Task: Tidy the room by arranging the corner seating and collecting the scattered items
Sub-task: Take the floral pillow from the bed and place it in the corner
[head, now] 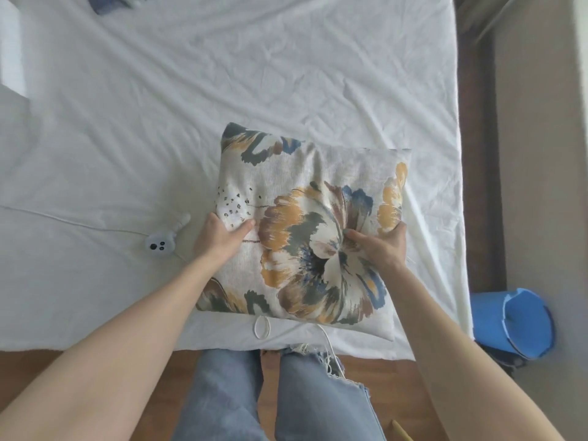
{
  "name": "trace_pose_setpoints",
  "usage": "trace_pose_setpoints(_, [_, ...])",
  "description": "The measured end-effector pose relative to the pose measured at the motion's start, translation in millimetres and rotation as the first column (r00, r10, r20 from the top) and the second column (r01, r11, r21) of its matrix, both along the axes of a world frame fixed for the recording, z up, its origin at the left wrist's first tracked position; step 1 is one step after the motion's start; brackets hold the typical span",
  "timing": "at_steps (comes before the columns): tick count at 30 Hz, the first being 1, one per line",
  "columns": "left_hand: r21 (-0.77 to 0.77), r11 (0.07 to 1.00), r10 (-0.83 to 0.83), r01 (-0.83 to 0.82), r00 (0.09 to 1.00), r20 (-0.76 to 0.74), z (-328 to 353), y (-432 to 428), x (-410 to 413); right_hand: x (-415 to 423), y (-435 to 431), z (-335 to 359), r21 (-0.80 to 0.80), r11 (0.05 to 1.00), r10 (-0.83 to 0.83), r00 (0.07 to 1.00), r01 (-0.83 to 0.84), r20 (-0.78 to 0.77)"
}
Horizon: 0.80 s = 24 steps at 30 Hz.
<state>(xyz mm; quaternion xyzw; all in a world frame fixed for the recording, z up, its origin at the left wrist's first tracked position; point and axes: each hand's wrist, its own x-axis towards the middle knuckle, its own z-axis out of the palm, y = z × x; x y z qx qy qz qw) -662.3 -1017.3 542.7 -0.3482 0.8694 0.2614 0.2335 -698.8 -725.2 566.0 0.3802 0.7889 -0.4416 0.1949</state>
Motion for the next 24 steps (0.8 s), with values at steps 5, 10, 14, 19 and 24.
trace_pose_setpoints(5, [-0.064,0.997,0.036,-0.043,0.994,-0.107,71,-11,19,0,-13,67,-0.013,0.998,0.065,0.993,-0.067,-0.100])
trace_pose_setpoints(10, [-0.102,0.989,0.087,-0.111,0.973,-0.213,137,-31,41,4,-35,130,-0.029,0.989,0.138,0.975,-0.146,-0.176])
trace_pose_setpoints(14, [-0.120,0.980,0.122,-0.162,0.950,-0.288,178,-49,66,12,-56,167,-0.042,0.976,0.199,0.953,-0.214,-0.229])
trace_pose_setpoints(19, [-0.175,0.952,0.170,-0.250,0.911,-0.376,210,-68,103,19,-81,200,-0.045,0.949,0.290,0.917,-0.313,-0.273])
trace_pose_setpoints(24, [-0.208,0.895,0.273,-0.395,0.852,-0.447,233,-90,139,18,-124,217,-0.020,0.907,0.381,0.842,-0.420,-0.381])
